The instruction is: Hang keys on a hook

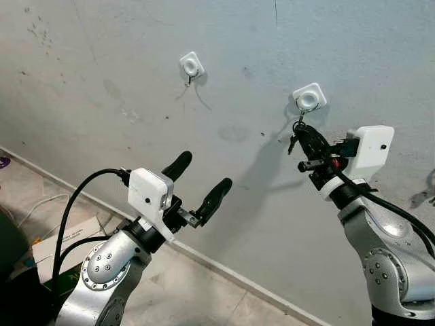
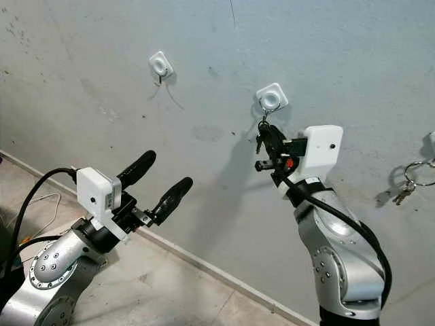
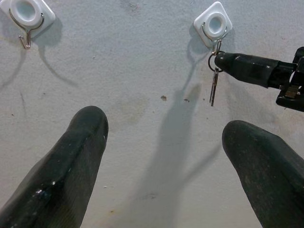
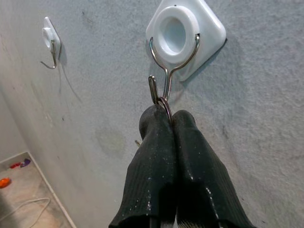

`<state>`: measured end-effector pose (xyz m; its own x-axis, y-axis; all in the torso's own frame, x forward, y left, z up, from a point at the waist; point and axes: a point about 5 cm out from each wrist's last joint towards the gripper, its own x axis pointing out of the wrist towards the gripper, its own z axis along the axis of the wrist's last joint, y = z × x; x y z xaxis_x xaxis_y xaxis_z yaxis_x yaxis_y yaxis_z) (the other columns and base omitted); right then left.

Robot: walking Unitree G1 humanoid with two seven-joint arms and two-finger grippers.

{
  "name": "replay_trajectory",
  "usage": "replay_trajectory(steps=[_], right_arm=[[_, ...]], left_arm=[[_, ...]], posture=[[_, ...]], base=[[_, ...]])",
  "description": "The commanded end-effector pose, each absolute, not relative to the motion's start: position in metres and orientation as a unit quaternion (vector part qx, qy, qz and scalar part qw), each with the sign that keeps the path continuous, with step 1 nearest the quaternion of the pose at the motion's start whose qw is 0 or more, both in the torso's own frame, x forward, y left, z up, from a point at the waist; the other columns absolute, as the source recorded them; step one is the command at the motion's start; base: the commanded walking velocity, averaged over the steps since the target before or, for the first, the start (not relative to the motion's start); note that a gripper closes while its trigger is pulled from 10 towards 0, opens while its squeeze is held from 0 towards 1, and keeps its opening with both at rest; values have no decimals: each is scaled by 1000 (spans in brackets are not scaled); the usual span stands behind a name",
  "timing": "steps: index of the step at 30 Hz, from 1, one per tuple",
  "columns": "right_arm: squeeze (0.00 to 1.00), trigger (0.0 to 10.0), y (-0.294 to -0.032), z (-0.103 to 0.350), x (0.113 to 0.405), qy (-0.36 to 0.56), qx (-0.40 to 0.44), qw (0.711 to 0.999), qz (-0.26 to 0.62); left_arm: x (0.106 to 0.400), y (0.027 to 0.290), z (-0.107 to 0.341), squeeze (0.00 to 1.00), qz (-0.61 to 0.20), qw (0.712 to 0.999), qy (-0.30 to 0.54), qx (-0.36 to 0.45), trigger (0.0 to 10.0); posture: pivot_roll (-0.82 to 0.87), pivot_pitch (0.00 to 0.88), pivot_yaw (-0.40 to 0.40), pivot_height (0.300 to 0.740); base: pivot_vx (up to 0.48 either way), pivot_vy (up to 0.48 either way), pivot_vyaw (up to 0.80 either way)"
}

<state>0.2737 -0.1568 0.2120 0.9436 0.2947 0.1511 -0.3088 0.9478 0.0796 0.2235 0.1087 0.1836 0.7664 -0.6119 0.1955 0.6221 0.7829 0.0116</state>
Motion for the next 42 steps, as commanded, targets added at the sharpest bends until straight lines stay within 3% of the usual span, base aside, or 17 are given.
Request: replay_trajectory(steps=[1, 16, 20, 31, 42], right_arm=[[1000, 10000, -157, 197, 274, -32, 41, 988, 149], [1000, 10000, -157, 200, 271, -54, -17, 987, 150], [1000, 10000, -155, 195, 265, -77, -106, 978, 160], [1000, 10000, -157, 171, 249, -50, -117, 980, 155], [1000, 10000, -186, 139, 245, 18, -88, 992, 91]], left_arm=[[223, 108, 181, 0, -329, 940, -91, -25, 10000], [222, 109, 178, 0, -326, 941, -86, -26, 10000], [222, 113, 172, 0, -312, 946, -79, -25, 10000], [219, 124, 158, 0, -272, 960, -56, -16, 10000], [212, 135, 140, 0, -222, 974, -32, -12, 10000]], posture=[[-13, 48, 19, 740], [-17, 51, 14, 740], [-18, 49, 12, 740], [-10, 48, 2, 740], [6, 45, -35, 740]], base=[[0, 0, 0], [0, 0, 0], [0, 0, 0], [0, 0, 0], [0, 0, 0]])
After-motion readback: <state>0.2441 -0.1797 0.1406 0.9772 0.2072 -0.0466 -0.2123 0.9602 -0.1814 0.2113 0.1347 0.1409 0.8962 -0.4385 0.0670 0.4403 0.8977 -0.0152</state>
